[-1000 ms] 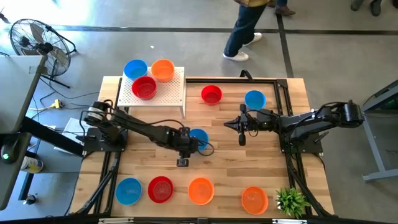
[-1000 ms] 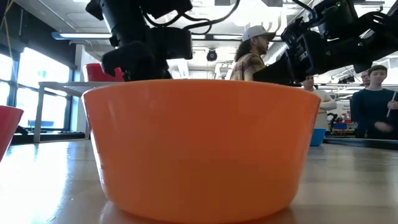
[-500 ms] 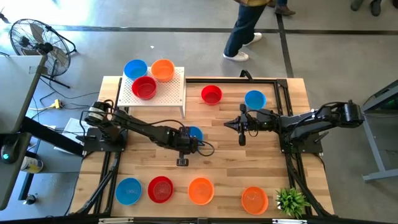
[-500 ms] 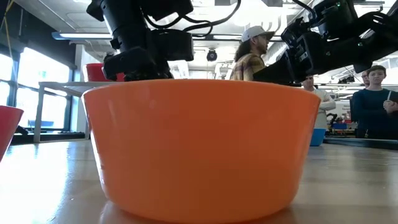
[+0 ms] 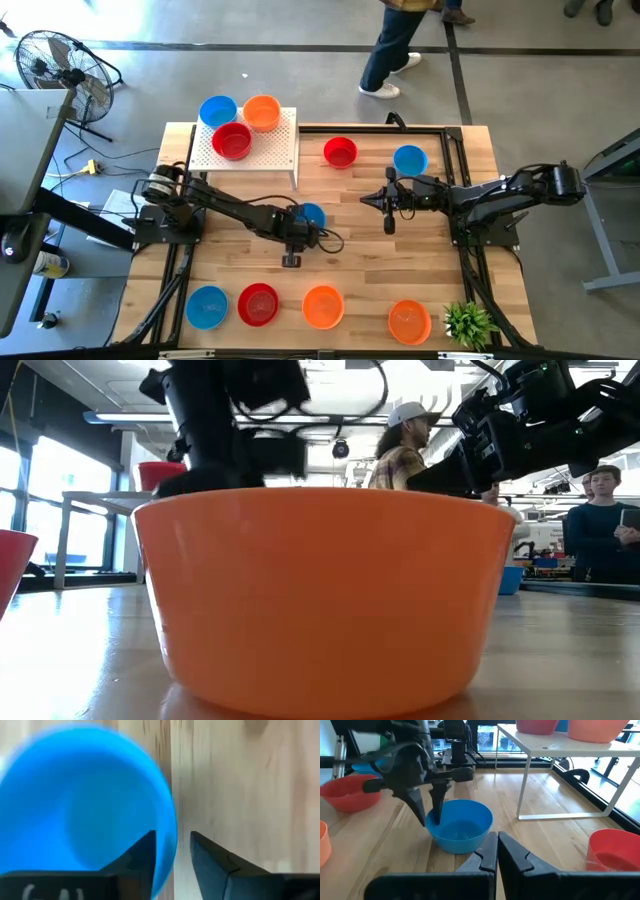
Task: Pick & Place Mini bowls
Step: Stack the blue bowl on top of the blue bowl on the shelf
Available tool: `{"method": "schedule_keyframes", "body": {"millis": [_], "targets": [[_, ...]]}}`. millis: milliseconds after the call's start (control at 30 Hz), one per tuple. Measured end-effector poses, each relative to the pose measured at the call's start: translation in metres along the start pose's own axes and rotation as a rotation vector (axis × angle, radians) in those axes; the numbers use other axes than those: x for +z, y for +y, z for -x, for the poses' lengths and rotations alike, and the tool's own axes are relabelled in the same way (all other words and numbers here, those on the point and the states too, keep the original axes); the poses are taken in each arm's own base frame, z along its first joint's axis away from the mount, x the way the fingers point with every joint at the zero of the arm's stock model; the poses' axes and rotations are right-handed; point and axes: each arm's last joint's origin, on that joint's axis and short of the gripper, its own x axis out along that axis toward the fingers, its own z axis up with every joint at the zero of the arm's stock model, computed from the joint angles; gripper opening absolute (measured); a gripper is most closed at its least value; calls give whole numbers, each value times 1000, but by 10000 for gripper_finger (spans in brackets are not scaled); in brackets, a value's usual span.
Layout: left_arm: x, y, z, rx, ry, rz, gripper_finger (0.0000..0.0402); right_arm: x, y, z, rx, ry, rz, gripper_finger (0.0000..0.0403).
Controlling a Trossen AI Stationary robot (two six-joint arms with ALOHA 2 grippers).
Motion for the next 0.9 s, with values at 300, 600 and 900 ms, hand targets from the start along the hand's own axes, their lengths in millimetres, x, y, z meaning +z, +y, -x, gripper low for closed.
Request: {"method": "schedule_keyframes", "body": {"millis": [300,600,900], "targets": [[3,-1,-1,-14,1,-9,10,-1,0,0,0,7,4,2],[47,11,74,-10,-92,-52,4,-1,0,0,0,9,7,2],[70,65,170,71,-214,66,3,-1,0,0,0,15,4,1]]}}
